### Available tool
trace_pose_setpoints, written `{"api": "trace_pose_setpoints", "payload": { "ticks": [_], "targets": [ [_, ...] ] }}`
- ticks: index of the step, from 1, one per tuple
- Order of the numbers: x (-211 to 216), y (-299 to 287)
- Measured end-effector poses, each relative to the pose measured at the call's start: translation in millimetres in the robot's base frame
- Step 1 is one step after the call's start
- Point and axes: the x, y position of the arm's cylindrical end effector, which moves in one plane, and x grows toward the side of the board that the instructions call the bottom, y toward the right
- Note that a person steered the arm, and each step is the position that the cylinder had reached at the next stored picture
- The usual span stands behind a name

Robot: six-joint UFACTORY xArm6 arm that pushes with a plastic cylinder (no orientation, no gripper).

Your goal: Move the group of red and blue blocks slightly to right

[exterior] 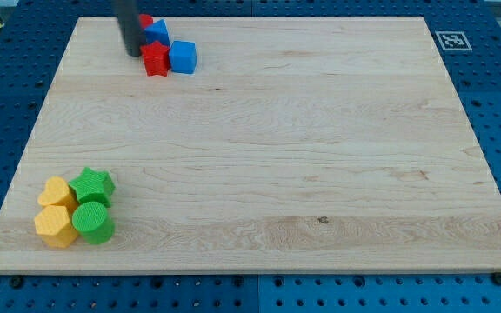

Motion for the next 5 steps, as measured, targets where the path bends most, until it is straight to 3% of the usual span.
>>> {"api": "trace_pose_setpoints", "payload": {
  "ticks": [1,2,3,5],
  "targets": [
    [-11.3,-65.2],
    [-65.0,-87.0],
    [-85.0,-82.8],
    [-73.0,-7.1]
  ]
}}
